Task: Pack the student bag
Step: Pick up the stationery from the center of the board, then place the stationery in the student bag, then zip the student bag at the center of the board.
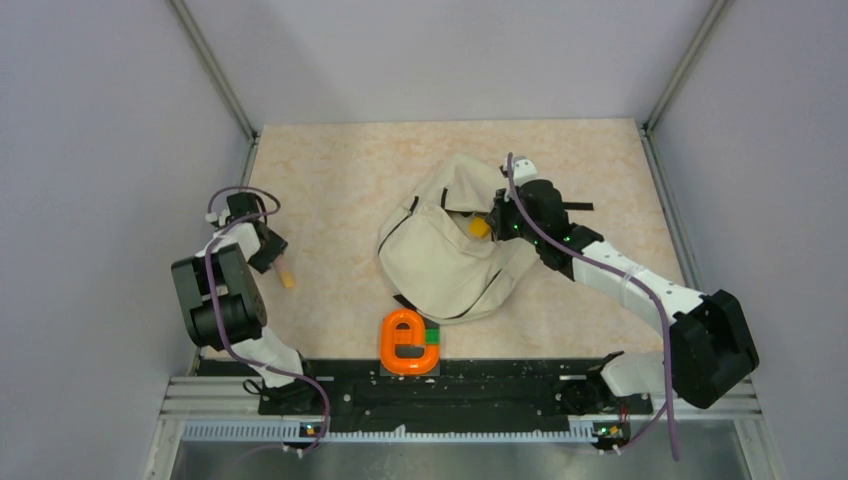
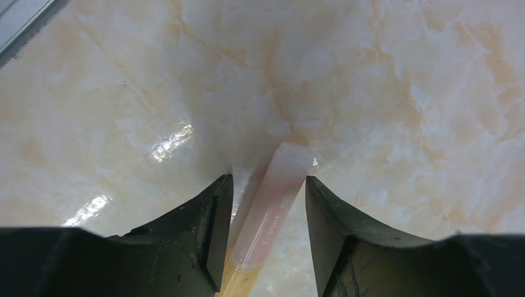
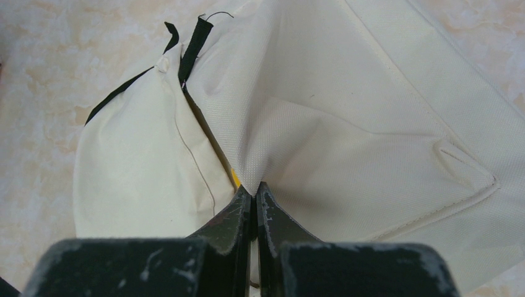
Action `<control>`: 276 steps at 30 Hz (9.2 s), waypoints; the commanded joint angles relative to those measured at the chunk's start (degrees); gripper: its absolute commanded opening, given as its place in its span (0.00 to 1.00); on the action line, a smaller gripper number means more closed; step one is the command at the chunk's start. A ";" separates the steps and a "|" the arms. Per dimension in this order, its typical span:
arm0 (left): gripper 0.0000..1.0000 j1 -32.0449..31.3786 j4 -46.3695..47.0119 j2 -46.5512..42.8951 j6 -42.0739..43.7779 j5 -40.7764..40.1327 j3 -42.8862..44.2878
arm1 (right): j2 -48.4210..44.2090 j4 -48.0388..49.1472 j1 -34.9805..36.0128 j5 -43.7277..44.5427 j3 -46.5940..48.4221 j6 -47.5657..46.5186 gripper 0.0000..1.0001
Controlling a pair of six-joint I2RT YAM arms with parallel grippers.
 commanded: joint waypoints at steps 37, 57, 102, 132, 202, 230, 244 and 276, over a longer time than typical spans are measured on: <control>0.20 -41.57 2.20 -27.75 1.84 26.44 -5.19 | -5.59 3.49 -0.17 -2.35 1.52 1.47 0.00; 0.16 -58.55 27.50 5.28 -5.68 33.37 17.41 | -7.32 1.52 -0.08 -2.95 0.66 2.64 0.00; 0.70 -62.46 51.05 1.50 -4.42 7.91 -0.83 | -2.36 7.15 0.10 -0.27 -5.77 3.97 0.00; 0.45 -64.22 44.67 0.88 -10.07 20.57 -3.54 | -1.92 6.26 0.10 0.24 -5.02 3.47 0.00; 0.78 -44.28 25.02 -16.80 -8.31 19.36 -4.79 | -4.88 -7.45 3.00 -4.43 1.77 1.26 0.49; 0.77 -42.08 28.56 -12.17 -9.84 23.73 -6.25 | 7.15 -6.33 3.79 -2.37 10.74 -2.79 0.36; 0.78 -39.32 32.85 -4.01 -7.87 21.42 -0.69 | 24.77 -5.28 2.47 -10.69 29.70 -3.92 0.58; 0.11 -39.46 48.59 17.17 -14.07 32.33 9.11 | 26.78 -1.67 2.29 -6.14 27.25 -1.17 0.00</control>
